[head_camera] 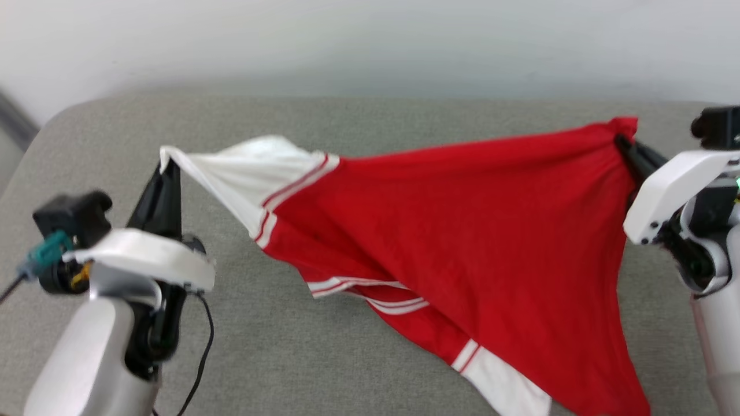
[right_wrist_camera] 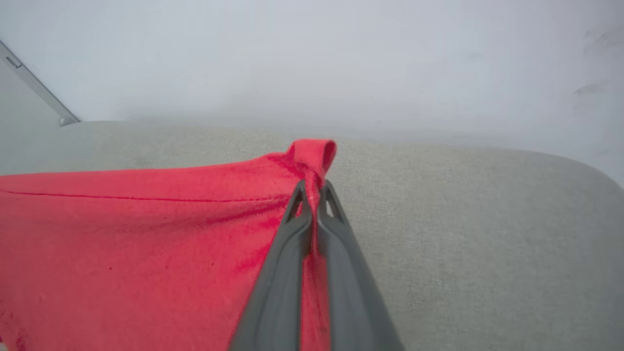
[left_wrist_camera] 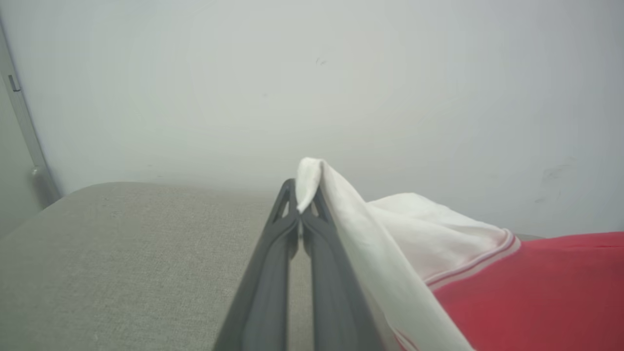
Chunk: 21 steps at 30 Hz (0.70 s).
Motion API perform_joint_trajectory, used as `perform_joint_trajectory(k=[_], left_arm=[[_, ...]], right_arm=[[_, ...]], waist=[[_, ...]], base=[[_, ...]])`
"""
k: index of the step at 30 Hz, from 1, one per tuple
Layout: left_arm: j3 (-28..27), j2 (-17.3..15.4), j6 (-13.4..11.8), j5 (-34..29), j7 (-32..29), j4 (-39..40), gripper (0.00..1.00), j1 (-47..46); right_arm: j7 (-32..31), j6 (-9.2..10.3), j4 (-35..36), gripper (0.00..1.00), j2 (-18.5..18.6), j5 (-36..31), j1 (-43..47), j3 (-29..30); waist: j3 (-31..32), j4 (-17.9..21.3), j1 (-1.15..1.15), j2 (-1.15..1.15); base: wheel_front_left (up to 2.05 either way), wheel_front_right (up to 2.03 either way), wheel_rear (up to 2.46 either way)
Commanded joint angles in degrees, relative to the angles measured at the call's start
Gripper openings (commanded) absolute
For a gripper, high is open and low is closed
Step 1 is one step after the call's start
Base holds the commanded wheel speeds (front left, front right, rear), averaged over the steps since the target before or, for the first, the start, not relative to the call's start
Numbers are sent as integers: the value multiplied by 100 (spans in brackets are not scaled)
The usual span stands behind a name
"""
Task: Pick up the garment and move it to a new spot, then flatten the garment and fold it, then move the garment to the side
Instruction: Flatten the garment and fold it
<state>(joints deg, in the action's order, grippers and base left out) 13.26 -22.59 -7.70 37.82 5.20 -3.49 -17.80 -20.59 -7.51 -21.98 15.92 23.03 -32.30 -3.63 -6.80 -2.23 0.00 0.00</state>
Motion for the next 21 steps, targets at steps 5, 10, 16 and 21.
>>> perform_joint_trajectory(k=[5,10,16,21], left_arm=[[8,-71,201,-24,-137,-548,0,-1138],[-34,-44,350,-64,-117,-1009,0,-2357],[-89,-107,423,-219,-85,-1385,0,-3910],[-123,-174,462,-398,-31,-1635,0,-5261]], right_arm=[[404,4,-43,0,-187,-170,-598,222],[595,4,-102,0,-264,-264,-1389,356],[727,4,-153,0,-224,-239,-2533,385],[761,4,-205,0,-89,-260,-3636,416]], waist=[[155,319,0,0],[-165,400,0,0],[-804,461,0,0],[-1441,455,0,0]], base=[[0,0,0],[0,0,0],[0,0,0],[0,0,0]])
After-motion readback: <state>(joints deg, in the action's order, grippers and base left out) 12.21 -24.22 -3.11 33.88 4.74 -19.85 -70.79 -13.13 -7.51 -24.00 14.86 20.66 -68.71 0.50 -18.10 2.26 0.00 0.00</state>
